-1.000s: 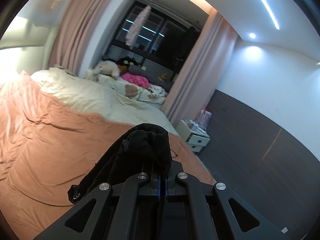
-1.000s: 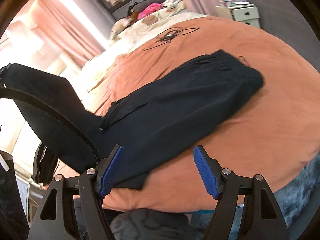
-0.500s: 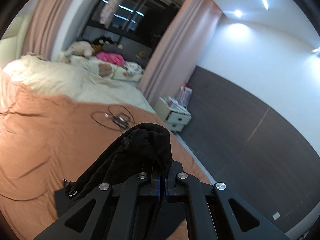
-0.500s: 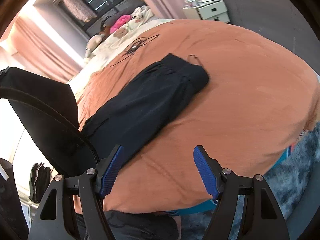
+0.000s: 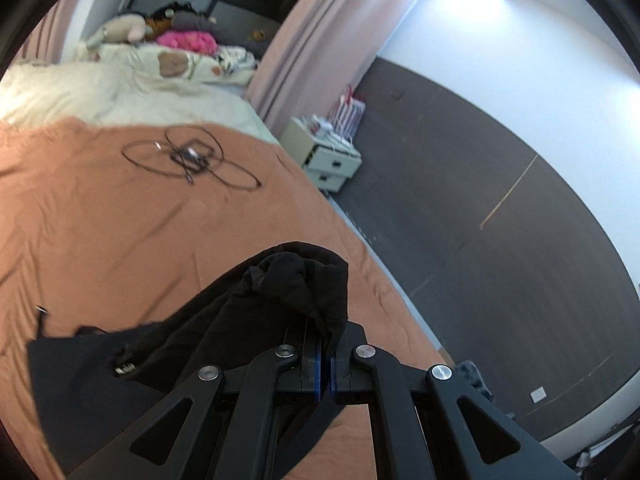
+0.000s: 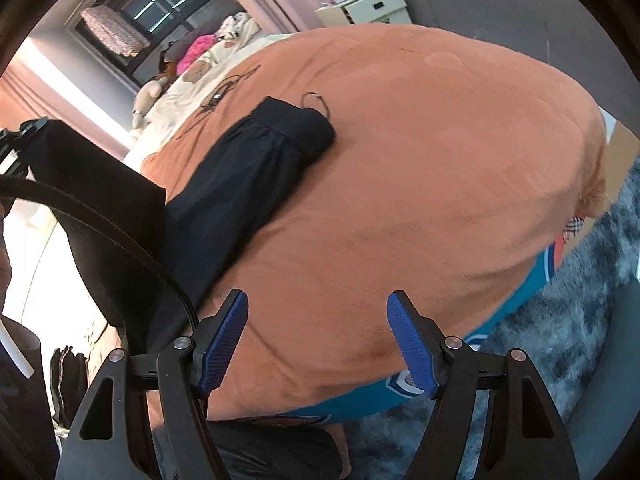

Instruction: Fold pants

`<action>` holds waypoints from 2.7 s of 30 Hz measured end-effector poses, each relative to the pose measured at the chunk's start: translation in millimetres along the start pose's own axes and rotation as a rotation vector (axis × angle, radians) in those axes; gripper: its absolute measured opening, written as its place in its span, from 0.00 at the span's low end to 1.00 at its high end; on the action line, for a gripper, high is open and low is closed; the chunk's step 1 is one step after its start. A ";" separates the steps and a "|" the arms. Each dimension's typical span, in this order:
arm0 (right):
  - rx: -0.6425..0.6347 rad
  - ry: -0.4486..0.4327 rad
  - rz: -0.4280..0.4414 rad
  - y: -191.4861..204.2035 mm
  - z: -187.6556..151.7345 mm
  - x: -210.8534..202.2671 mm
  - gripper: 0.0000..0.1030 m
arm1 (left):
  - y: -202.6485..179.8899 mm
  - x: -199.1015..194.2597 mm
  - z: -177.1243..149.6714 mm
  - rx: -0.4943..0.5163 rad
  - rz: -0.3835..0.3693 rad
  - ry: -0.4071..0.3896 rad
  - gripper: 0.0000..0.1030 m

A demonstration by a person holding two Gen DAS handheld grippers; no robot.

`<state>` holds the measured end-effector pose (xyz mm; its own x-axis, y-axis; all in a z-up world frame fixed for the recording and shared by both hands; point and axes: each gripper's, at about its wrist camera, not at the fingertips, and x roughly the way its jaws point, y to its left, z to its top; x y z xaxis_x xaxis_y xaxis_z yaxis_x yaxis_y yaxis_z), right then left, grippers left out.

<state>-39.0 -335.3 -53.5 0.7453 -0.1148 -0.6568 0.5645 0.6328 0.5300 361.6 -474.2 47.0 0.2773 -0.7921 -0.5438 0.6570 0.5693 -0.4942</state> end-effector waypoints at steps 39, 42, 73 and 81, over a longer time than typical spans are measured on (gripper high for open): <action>-0.024 0.024 0.141 17.0 40.1 60.6 0.69 | 146.4 -91.1 -57.2 0.002 0.229 0.113 0.84; -0.030 0.026 0.156 15.0 42.1 67.4 0.69 | 173.1 -107.1 -64.3 -0.029 0.262 0.112 0.84; -0.598 0.003 -0.025 114.9 95.7 85.7 0.64 | 283.5 -185.1 -204.4 -0.295 0.396 0.185 0.51; -0.818 0.108 0.019 164.1 106.9 140.5 0.64 | 281.0 -217.6 -206.6 -0.288 0.446 0.171 0.51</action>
<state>196.3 -329.5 -1.4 0.6905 -0.0503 -0.7215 0.0838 0.9964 0.0107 341.0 -96.4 -113.7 0.3513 -0.4273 -0.8331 0.2771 0.8974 -0.3434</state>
